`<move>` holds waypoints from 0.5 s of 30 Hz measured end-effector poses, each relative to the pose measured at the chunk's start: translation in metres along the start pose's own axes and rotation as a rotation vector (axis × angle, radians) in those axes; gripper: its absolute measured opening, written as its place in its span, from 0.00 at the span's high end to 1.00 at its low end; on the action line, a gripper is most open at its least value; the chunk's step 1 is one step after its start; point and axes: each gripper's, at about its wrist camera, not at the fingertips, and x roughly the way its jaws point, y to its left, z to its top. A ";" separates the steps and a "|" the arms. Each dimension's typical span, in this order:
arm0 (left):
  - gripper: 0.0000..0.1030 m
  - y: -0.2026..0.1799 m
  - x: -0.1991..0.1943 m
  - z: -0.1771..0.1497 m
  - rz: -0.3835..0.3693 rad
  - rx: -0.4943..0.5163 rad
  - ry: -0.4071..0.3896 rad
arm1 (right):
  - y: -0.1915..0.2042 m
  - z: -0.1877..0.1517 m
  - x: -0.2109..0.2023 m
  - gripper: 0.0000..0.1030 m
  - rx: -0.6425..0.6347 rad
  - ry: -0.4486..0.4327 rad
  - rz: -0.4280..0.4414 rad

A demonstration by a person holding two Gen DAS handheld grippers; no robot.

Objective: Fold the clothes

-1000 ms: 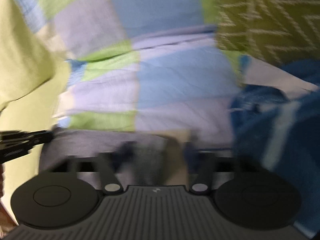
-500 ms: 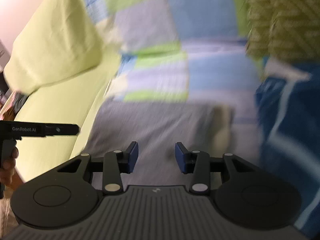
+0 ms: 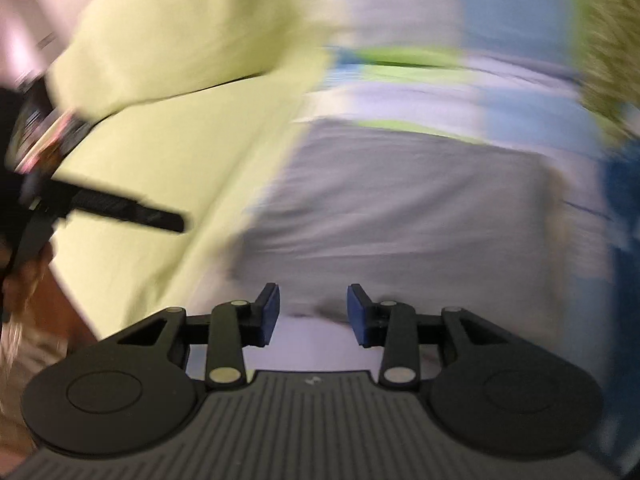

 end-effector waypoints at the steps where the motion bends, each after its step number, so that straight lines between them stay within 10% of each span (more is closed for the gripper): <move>1: 0.59 0.001 0.000 -0.003 -0.010 -0.004 0.014 | 0.008 0.001 0.006 0.61 -0.041 0.002 -0.010; 12: 0.59 -0.013 -0.010 -0.021 -0.035 0.138 0.061 | 0.073 -0.012 0.051 0.80 -0.558 0.011 -0.238; 15: 0.59 -0.012 -0.016 -0.019 -0.047 0.162 0.049 | 0.065 -0.001 0.041 0.89 -0.413 -0.027 -0.171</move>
